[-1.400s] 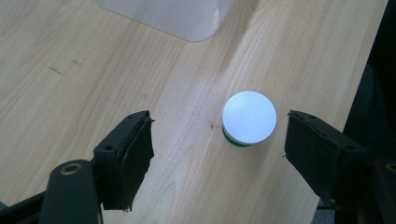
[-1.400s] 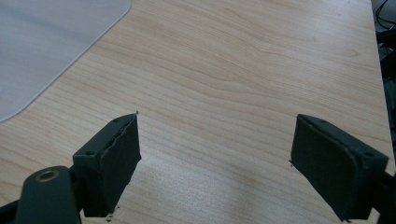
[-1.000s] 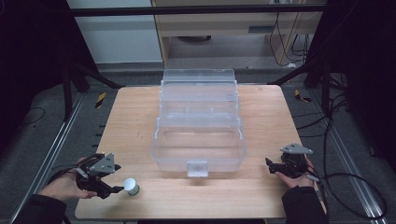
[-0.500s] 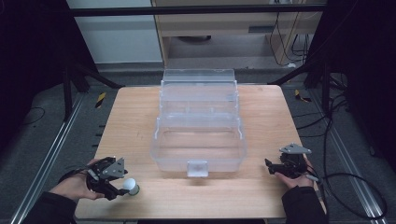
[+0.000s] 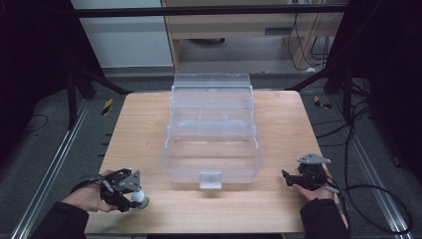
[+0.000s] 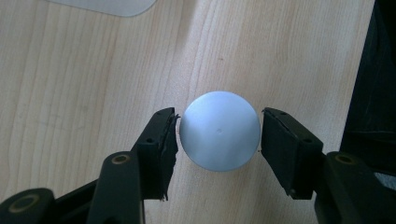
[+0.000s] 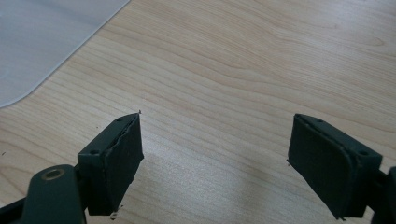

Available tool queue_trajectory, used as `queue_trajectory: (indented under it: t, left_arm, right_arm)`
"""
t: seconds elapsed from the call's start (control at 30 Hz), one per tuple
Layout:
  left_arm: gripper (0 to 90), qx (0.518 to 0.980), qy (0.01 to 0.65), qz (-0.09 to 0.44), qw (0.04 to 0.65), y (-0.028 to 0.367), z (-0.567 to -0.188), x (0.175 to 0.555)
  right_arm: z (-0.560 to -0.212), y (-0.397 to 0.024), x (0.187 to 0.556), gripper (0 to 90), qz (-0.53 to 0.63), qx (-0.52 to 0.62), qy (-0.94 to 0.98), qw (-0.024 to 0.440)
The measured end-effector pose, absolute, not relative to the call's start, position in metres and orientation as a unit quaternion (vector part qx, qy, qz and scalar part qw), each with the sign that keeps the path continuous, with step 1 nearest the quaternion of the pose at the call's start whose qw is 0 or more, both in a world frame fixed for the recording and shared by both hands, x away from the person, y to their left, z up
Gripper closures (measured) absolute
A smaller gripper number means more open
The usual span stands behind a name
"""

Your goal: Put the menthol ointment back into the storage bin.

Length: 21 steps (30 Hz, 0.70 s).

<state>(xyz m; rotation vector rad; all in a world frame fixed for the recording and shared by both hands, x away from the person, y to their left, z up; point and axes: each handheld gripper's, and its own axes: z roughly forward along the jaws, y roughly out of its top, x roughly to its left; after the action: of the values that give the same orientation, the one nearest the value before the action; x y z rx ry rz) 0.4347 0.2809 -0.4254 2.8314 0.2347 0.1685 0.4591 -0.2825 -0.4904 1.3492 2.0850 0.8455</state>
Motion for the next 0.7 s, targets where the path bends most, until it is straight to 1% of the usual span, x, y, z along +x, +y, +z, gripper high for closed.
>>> queue_trajectory:
  t: [0.2,0.7]
  left_arm:
    - [48.9,0.986,0.082,0.051,0.139,0.2793,-0.4268,0.4373]
    - [49.8,0.987,0.091,0.037,0.125,0.2732,-0.4213,0.4408]
  right_arm:
    - [-0.4906,-0.2825,0.4594,18.1,0.310,0.496,0.770,0.254]
    - [-0.4917,-0.2820,0.4597,18.3,0.306,0.494,0.774,0.251]
